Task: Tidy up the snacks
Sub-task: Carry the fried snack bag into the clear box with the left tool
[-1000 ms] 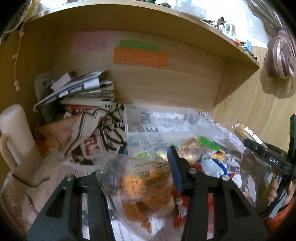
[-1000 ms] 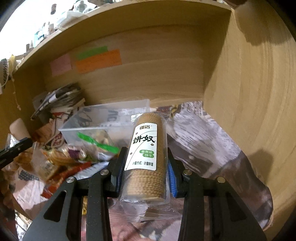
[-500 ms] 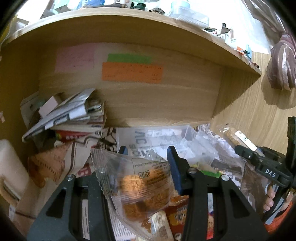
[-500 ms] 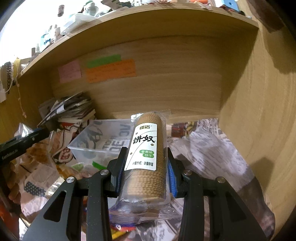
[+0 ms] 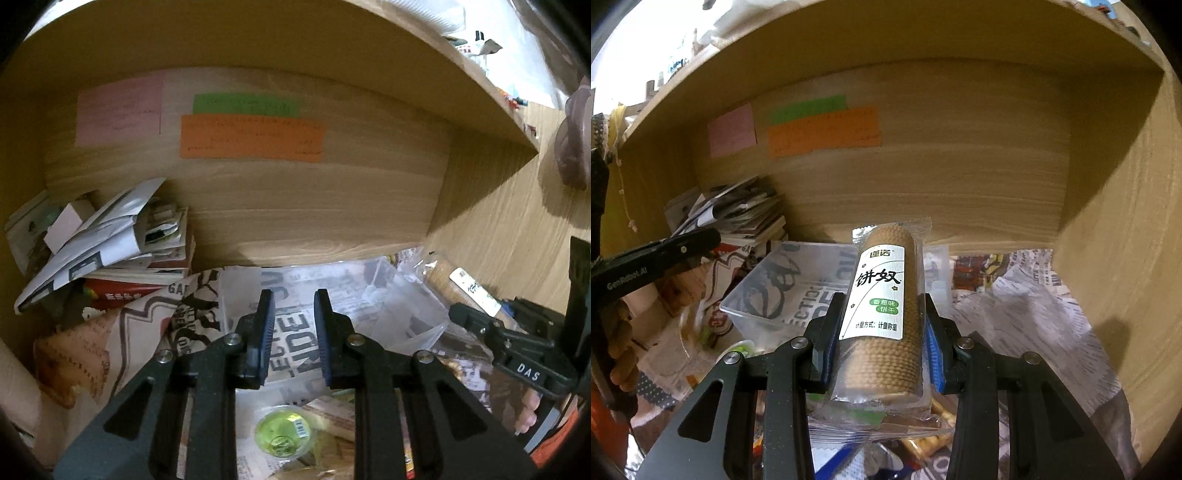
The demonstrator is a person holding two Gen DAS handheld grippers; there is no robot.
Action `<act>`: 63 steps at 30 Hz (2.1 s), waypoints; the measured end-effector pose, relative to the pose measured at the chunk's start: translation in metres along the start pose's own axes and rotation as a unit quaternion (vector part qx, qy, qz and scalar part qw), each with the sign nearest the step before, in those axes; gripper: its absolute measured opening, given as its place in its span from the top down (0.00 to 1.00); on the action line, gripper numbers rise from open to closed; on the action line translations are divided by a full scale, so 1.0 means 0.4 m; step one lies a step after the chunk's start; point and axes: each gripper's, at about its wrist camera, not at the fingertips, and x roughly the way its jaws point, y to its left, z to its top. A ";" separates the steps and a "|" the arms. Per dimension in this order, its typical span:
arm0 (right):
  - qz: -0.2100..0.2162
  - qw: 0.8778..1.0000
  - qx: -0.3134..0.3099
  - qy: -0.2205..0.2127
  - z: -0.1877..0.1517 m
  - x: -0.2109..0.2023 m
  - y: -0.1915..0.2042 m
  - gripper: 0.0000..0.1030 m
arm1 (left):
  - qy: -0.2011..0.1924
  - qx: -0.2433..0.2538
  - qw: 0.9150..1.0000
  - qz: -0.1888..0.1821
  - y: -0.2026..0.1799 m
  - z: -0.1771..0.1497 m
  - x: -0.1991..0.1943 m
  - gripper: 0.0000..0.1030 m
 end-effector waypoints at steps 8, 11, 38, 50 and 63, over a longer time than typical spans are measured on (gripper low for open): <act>0.009 1.000 0.000 0.014 -0.001 0.020 -0.001 0.66 | 0.019 -0.012 0.999 0.046 0.090 -0.053 -0.036 0.34; 0.011 1.000 0.002 0.018 -0.003 0.023 -0.001 0.66 | 0.032 -0.031 0.997 0.066 0.149 -0.084 -0.053 0.25; 0.002 0.999 -0.002 0.047 0.000 0.065 0.014 0.66 | 0.141 -0.072 0.983 0.089 0.257 -0.197 0.067 0.58; 0.004 0.999 -0.014 0.034 0.021 0.055 0.029 0.66 | 0.077 -0.057 0.994 0.056 0.200 -0.087 -0.015 0.60; 0.001 0.998 -0.027 0.058 0.044 0.107 0.015 0.66 | 0.065 -0.027 0.998 0.002 0.081 -0.007 0.061 0.60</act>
